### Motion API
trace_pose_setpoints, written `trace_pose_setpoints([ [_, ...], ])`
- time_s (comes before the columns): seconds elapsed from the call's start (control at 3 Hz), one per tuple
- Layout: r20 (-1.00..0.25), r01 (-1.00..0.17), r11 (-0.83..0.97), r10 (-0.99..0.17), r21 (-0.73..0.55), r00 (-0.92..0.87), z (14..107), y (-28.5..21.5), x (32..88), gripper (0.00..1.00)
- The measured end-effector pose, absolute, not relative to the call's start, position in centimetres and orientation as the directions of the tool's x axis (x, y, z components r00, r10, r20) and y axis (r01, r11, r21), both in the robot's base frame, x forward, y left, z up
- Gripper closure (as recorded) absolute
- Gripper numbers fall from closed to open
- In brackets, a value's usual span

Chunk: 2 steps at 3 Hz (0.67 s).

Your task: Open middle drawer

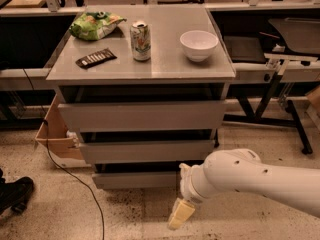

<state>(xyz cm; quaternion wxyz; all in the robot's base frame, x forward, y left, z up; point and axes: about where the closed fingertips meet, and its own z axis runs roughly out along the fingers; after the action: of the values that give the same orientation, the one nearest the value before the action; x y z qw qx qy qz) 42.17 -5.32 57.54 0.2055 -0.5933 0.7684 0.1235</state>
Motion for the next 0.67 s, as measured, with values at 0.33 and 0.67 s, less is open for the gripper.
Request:
trace_pose_setpoints([
  [0.33,-0.464,-0.961,0.27,-0.86,-0.055,-0.215,57.5,-5.4,42.2,0.0],
  [0.67,-0.493,-0.952,0.299,-0.84,-0.073,-0.226,56.3,-5.6,43.9,0.0],
])
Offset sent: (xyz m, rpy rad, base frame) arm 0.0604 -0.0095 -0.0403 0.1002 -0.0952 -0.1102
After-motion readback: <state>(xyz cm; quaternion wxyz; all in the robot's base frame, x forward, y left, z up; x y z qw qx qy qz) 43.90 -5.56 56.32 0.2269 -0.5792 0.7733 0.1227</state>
